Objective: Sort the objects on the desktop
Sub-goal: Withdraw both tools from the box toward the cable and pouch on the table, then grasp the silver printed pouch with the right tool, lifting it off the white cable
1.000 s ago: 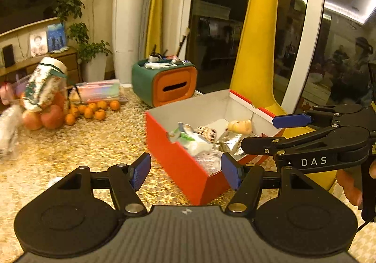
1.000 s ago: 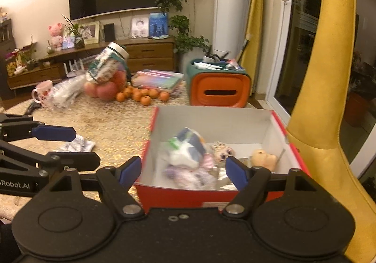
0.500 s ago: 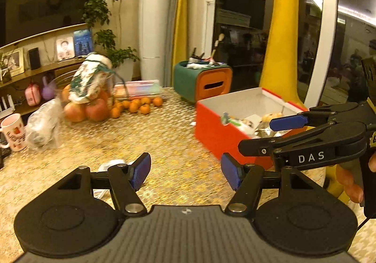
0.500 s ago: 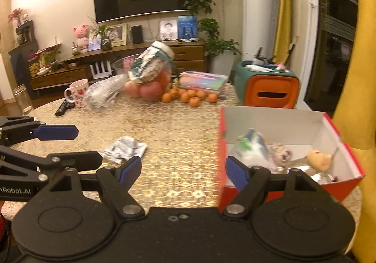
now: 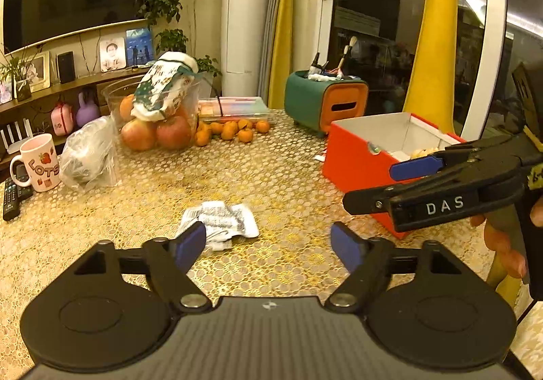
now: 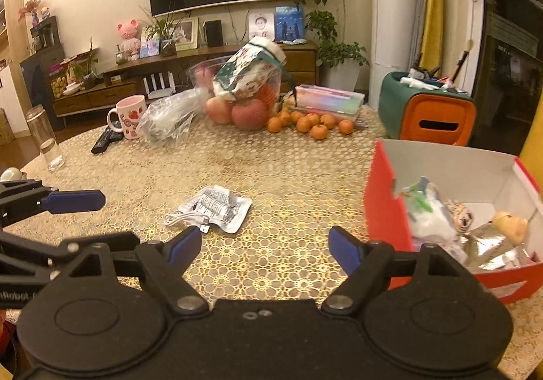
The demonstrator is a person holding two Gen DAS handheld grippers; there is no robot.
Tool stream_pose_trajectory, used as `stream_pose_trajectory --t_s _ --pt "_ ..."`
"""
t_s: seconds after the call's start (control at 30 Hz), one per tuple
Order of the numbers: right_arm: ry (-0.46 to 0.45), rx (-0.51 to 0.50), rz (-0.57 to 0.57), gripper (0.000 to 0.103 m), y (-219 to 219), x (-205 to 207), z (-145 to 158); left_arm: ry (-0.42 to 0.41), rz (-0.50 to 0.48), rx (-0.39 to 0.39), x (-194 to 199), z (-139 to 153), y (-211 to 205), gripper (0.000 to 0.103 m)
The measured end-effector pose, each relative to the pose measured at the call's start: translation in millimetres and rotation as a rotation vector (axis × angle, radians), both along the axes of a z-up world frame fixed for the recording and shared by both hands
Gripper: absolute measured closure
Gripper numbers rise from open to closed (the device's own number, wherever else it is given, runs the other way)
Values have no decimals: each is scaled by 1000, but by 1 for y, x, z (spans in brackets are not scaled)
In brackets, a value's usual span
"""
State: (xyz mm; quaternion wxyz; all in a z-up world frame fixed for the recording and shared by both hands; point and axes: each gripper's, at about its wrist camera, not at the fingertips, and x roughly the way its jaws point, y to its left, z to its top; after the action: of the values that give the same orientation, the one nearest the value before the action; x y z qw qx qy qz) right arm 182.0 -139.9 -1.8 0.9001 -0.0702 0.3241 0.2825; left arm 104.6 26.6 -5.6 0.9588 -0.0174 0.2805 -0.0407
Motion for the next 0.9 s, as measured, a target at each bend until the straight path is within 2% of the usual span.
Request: stream_pose_trajectory --t_s 0.27,0.5,0.57,0.9 --pt "26 -28 28 16 31 21 -22 23 19 -24 14 -29 23 19" --pt "36 -43 42 15 50 42 -37 51 57 -45 31 -55 39 14" --pt "38 -49 52 15 55 48 -40 49 72 -55 37 -62 42 0" --pt "61 -84 101 15 78 78 -60 101 104 -61 65 -92 45 0"
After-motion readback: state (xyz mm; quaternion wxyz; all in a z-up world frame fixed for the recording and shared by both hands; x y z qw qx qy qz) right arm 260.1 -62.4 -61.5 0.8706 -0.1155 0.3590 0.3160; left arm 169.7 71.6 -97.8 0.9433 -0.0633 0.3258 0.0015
